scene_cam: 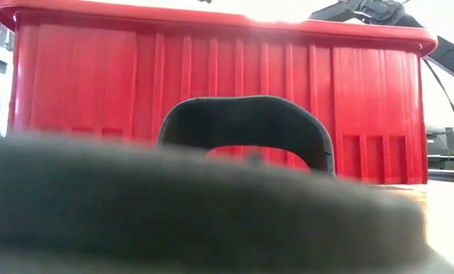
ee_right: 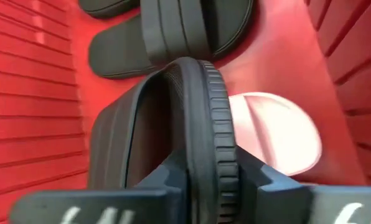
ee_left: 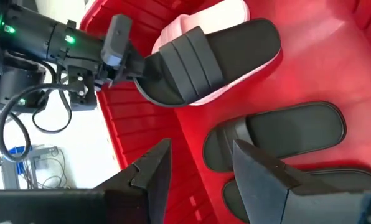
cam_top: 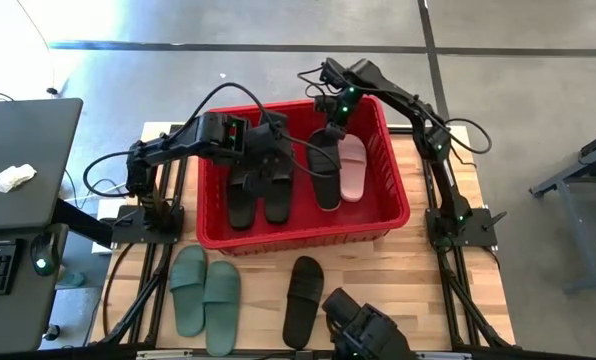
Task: Pick and place slides into bin
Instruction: Stack the black slipper on top of the pink slipper in the red bin
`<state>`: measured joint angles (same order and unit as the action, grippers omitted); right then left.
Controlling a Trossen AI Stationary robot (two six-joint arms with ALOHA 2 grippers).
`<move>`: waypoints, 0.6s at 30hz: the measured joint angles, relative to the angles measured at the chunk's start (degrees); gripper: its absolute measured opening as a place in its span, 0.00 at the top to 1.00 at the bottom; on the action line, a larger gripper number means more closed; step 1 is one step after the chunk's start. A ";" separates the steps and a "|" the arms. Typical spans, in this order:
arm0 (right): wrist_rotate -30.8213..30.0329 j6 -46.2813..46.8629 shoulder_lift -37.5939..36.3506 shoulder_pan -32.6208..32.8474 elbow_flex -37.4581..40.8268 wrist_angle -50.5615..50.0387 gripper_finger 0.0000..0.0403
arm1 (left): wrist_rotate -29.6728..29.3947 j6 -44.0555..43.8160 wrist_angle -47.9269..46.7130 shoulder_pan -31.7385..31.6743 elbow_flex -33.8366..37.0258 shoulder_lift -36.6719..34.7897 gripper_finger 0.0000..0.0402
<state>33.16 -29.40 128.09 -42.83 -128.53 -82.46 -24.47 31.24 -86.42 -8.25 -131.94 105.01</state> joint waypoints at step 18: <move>-16.93 0.67 -0.02 4.57 -0.02 6.23 0.63 | -0.13 -0.01 0.64 0.00 0.00 0.04 0.62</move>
<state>16.23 -28.73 128.07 -38.26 -128.55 -76.23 -24.60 31.24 -85.78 -8.25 -131.94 105.06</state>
